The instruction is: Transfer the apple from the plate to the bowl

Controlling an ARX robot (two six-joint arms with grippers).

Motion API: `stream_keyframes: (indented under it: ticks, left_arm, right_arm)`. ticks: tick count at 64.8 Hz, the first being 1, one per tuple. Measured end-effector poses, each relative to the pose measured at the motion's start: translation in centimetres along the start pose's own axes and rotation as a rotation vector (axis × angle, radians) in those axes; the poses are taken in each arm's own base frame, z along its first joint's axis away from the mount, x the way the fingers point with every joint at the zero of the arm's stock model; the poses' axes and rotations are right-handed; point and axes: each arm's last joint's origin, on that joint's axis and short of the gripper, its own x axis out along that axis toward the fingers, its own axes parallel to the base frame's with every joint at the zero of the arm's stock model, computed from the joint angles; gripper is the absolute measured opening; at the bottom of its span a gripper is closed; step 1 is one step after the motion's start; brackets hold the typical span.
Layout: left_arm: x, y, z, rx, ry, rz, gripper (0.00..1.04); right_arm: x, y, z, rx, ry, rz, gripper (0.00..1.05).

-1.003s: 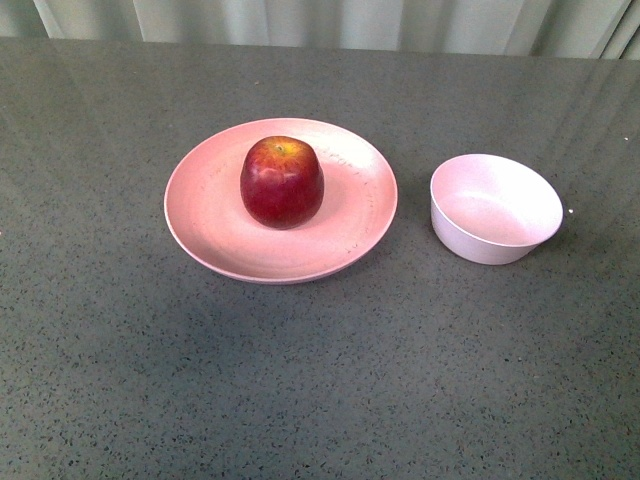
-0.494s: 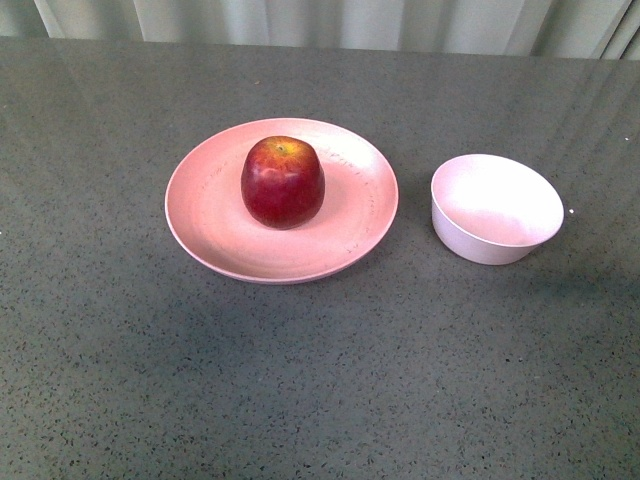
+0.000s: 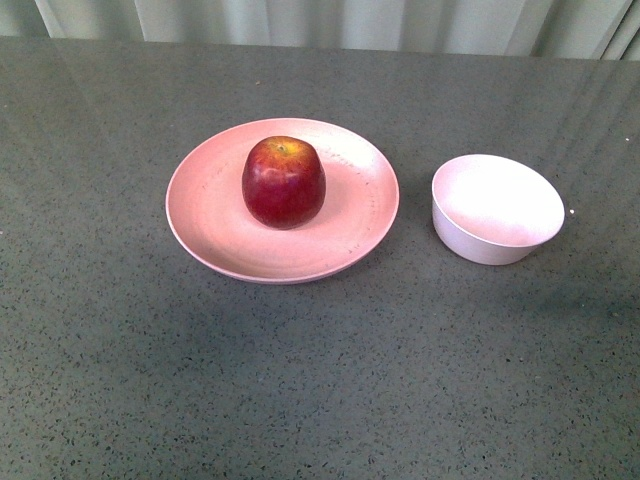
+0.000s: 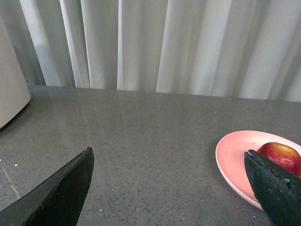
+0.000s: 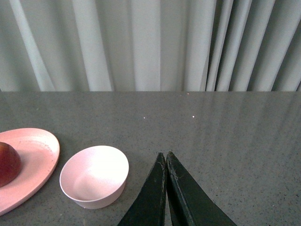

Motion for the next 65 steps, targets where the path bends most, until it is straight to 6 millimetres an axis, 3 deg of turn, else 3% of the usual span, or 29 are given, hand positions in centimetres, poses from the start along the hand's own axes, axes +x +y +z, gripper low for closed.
stream_keyframes:
  ticks: [65]
  left_arm:
    - [0.0, 0.0, 0.0, 0.0, 0.0, 0.0, 0.96]
  right_arm:
    - [-2.9, 0.0, -0.2, 0.0, 0.003, 0.001, 0.02]
